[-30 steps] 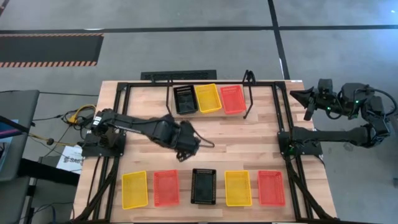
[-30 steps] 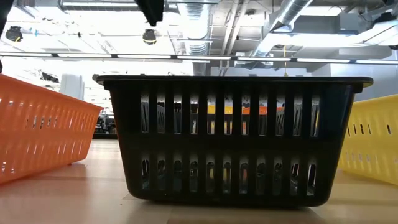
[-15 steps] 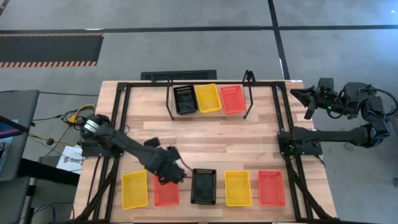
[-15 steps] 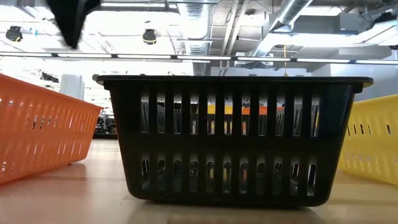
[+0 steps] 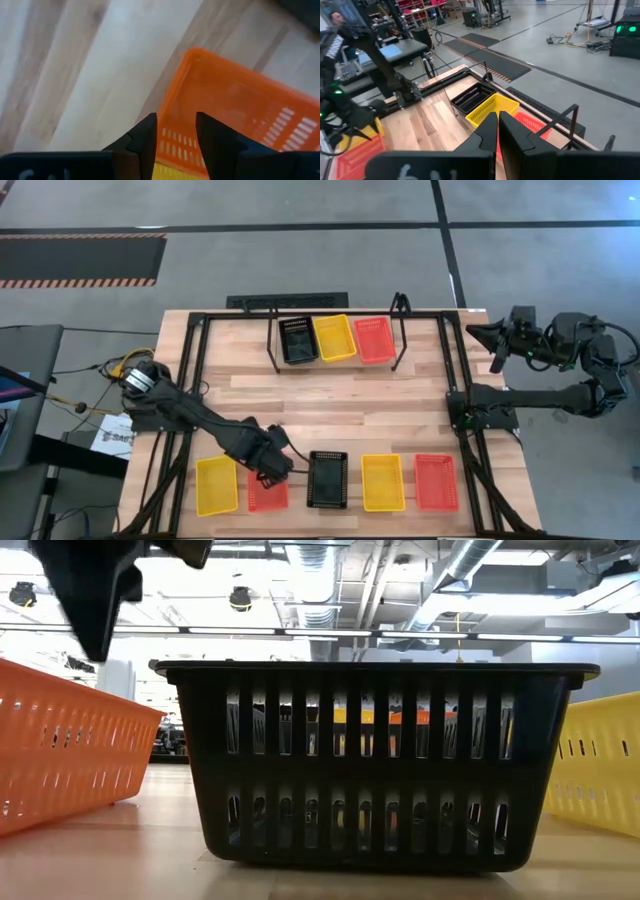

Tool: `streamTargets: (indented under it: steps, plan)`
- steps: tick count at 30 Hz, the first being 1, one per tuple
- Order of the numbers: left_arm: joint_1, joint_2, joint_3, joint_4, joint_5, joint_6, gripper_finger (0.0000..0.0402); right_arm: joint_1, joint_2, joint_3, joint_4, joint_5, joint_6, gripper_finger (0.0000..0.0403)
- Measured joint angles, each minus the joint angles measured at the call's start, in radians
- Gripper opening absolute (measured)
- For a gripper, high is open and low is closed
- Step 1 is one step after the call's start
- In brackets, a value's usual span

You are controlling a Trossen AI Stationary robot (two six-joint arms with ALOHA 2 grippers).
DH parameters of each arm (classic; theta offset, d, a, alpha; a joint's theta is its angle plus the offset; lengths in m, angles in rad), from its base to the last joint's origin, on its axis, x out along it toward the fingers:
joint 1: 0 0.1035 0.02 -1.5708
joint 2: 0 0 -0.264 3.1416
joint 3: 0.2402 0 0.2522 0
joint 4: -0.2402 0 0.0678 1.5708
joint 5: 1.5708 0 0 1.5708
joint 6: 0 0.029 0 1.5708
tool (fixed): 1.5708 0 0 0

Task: Stack baskets on shelf by color
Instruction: Stack the left orange bin on top of the other orange bin on the shelf

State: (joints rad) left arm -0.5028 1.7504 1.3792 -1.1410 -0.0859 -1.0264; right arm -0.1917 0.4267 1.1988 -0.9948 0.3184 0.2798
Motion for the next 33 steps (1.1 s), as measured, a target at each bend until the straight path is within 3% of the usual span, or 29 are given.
streamTargets:
  steps: [8,13,33]
  plan:
    - [0.051,0.001,-0.061,0.074,0.027,0.260,0.0138,0.000,0.000,0.000,0.001,-0.006,0.002,0.0038]
    - [0.082,0.001,-0.100,0.095,0.101,0.376,0.0140,0.000,0.000,0.000,0.001,-0.007,0.002,0.0038]
    - [0.089,0.001,-0.145,0.182,0.122,0.439,0.0140,0.000,0.000,0.000,0.001,-0.007,0.000,0.0038]
